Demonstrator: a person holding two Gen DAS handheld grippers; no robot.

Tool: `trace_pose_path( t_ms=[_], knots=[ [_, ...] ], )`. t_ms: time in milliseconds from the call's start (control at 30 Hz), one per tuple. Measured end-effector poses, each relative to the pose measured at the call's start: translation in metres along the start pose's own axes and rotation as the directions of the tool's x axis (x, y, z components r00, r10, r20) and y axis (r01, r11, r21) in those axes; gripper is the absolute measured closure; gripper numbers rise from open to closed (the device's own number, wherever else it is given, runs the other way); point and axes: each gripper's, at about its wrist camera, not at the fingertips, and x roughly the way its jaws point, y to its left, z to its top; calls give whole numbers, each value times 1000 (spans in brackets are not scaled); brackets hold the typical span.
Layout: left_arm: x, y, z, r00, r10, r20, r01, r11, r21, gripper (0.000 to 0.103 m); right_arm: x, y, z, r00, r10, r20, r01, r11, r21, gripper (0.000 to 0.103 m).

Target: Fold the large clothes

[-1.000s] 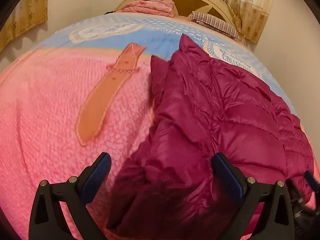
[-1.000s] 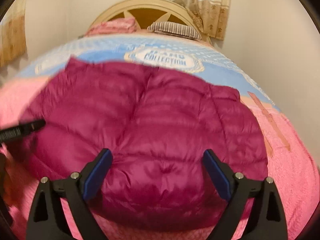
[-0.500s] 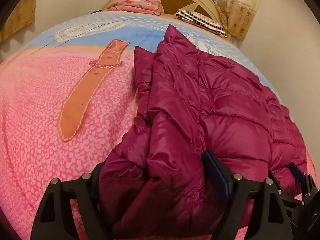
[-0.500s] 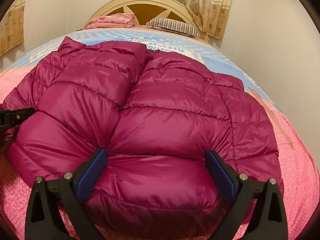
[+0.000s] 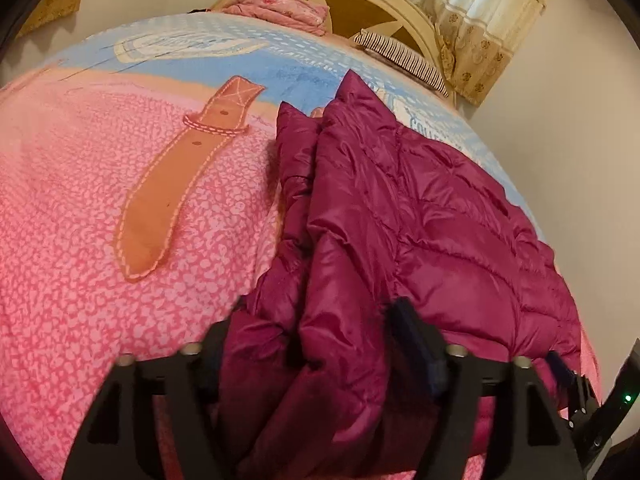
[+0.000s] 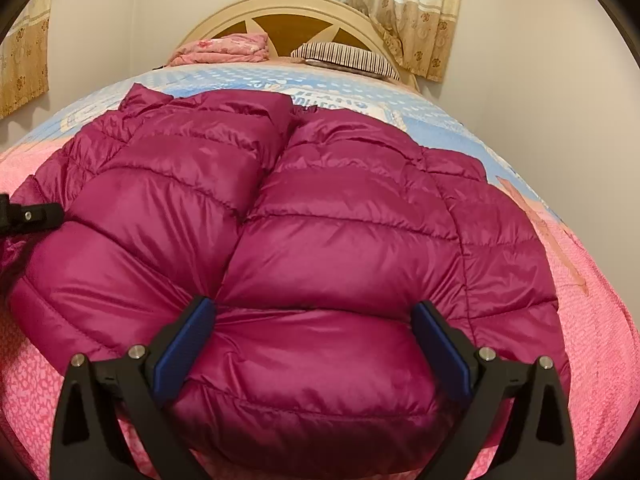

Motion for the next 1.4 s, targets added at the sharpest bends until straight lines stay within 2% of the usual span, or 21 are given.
trace_pose_path(
  t_ms=[67,100,133,167,233,300,433,567,800,967,1000,1100,1167,1267,1400],
  knots=[
    [1,-3,-1,1000,-4,6,4,1000,17,28,-1,0,-1,1000,5,3,-5,1000,3,3],
    [-1,-5,-2,1000,-7,11,7,999,31,38,-1,-1,-1,1000,8,5,-8,1000,6,3],
    [-5,-6,-2,1000,0,27,-1,999,39,55,-1,-1,-1,1000,9,7,-9,1000,8,3],
    [-9,-6,-2,999,-7,38,5,999,40,63,-1,-1,-1,1000,10,9,-10,1000,8,3],
    [-17,-3,-1,997,-70,40,69,997,28,87,-2,-2,-2,1000,12,12,-12,1000,10,3],
    [-23,-7,0,993,-118,30,117,993,33,94,-2,-1,-2,1000,11,14,-11,1000,8,3],
    [-34,-13,3,990,-134,53,132,991,39,97,-4,-3,-2,1000,17,16,-18,1000,10,3],
    [-50,8,7,977,-202,67,204,979,-25,98,-8,4,1,1000,5,-2,-5,1000,-22,3],
    [-84,51,7,981,-154,116,161,985,-58,98,-20,60,5,999,45,4,-44,995,-87,4],
    [-108,58,7,983,-77,168,85,996,-41,98,-20,94,14,995,100,-6,-100,984,-150,4],
    [-114,54,8,982,-63,178,69,997,-28,98,-22,94,18,991,131,-19,-132,980,-151,4],
    [-126,25,17,976,-48,212,41,998,38,98,-35,72,25,978,207,-23,-208,970,-129,8],
    [-132,0,24,972,-49,231,29,995,92,98,-47,44,27,980,200,15,-197,973,-118,7],
    [-137,-46,31,965,-57,257,7,981,194,98,-56,-7,34,989,139,49,-136,989,-64,6],
    [-131,-113,34,959,-102,263,7,941,338,98,-48,-82,26,999,23,36,-24,999,24,6]
  ],
)
